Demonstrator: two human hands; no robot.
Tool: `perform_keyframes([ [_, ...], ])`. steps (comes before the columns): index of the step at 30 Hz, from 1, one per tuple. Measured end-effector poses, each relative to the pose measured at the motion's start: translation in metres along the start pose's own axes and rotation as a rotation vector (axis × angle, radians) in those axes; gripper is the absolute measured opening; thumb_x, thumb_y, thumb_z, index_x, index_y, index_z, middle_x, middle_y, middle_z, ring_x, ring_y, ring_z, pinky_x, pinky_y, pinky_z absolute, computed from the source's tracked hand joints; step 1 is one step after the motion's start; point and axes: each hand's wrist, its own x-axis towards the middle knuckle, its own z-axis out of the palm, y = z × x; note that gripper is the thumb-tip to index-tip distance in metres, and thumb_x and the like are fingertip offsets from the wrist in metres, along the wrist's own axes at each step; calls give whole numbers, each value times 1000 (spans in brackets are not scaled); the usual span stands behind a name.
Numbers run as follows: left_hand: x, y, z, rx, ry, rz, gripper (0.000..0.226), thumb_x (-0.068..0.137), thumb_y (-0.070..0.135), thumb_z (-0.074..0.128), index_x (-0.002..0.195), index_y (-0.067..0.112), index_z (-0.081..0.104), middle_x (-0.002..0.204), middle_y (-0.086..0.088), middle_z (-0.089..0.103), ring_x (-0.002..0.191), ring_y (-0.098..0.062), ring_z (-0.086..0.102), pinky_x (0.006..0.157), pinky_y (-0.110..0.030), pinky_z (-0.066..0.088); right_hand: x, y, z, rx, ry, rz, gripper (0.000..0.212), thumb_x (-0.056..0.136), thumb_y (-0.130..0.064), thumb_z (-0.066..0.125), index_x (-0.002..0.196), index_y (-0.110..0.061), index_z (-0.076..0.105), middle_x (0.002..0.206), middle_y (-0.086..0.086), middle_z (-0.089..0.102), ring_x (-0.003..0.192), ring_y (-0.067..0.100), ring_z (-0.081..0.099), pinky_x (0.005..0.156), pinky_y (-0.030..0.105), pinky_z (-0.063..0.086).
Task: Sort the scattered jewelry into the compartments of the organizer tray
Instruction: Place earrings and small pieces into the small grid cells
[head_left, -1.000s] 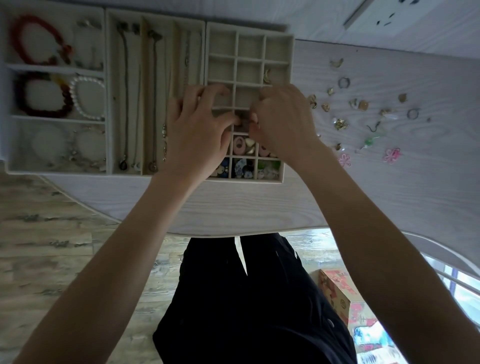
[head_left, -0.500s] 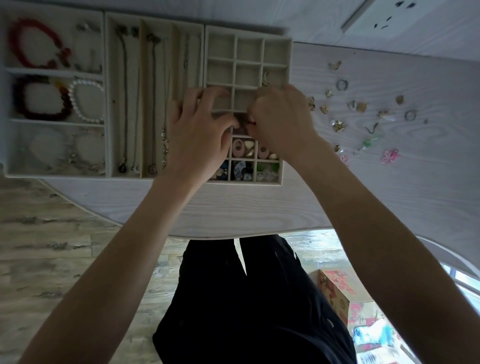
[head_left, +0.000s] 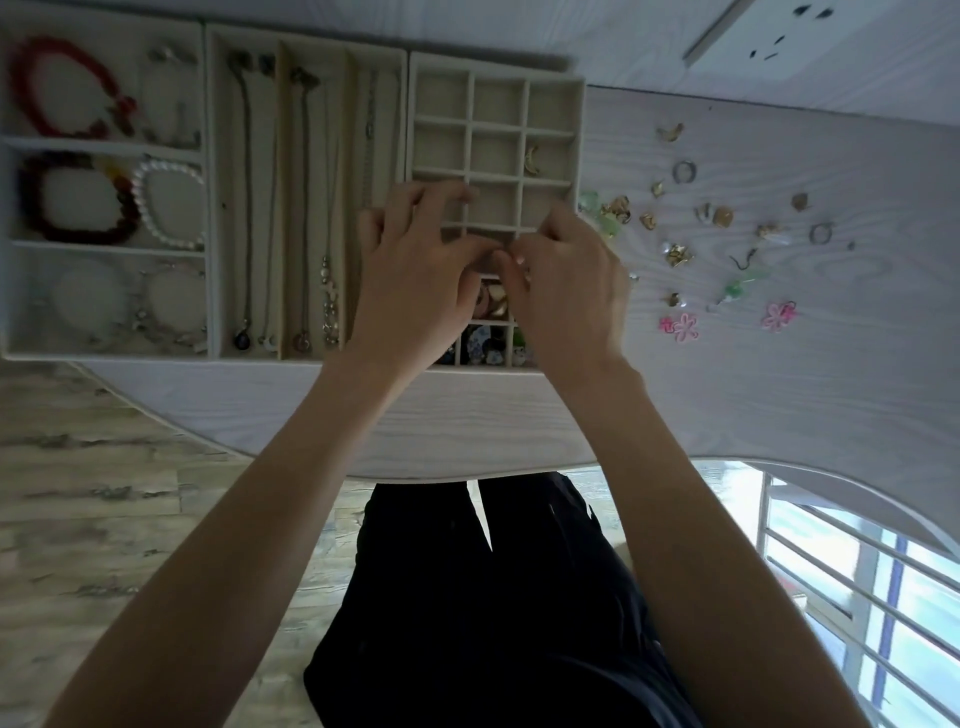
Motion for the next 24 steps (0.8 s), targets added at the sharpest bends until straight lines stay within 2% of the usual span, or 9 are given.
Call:
perform_keyframes([
  [3, 0, 4, 2, -9, -29, 14, 32, 85, 25, 43, 93, 25, 74, 128, -3, 58, 118, -30, 43, 89, -36, 24, -6, 6, -7, 34, 57, 34, 12, 80, -15, 70, 71, -7, 69, 74, 6, 55, 62, 12, 40, 48, 12, 15],
  [7, -1, -1, -2, -5, 8, -17, 25, 86, 21, 50, 96, 27, 73, 132, -1, 55, 120, -29, 41, 94, -39, 27, -7, 16, -9, 91, 55, 14, 9, 82, -10, 62, 80, -6, 70, 82, 10, 57, 74, 20, 54, 53, 8, 18],
  [9, -2, -3, -5, 19, 40, -16, 20, 86, 19, 55, 93, 26, 72, 132, 0, 55, 120, -27, 40, 95, -40, 30, -5, 15, -9, 124, 49, -28, 10, 80, -8, 61, 80, -7, 71, 83, 11, 57, 75, 22, 54, 53, 12, 22],
  [12, -2, -3, -8, 37, 18, -2, 22, 87, 19, 51, 93, 24, 72, 133, 0, 54, 121, -28, 40, 95, -41, 30, -1, 14, -9, 121, 46, -68, 11, 79, -9, 62, 79, -8, 72, 84, 11, 57, 75, 24, 55, 56, 23, 32],
  [18, 2, -5, -7, 110, -40, 8, 25, 88, 24, 49, 88, 21, 73, 134, -1, 53, 123, -26, 33, 96, -44, 29, 4, 13, -5, 35, 23, -181, 27, 79, -20, 49, 73, -11, 73, 88, 8, 59, 81, 26, 56, 62, 26, 39],
  [21, 2, -3, -6, 107, -60, 25, 29, 87, 25, 46, 85, 22, 75, 136, 0, 53, 124, -24, 32, 96, -45, 31, 5, 10, 1, -41, 46, -208, 20, 78, -15, 55, 72, -9, 73, 90, 10, 60, 82, 29, 57, 65, 34, 46],
  [24, 0, -3, -4, 70, -57, 26, 28, 86, 24, 48, 85, 24, 76, 135, 0, 54, 124, -23, 32, 94, -46, 32, 5, 8, 5, -26, 19, -196, 17, 78, -13, 58, 72, -7, 72, 90, 11, 59, 81, 28, 56, 62, 31, 44],
])
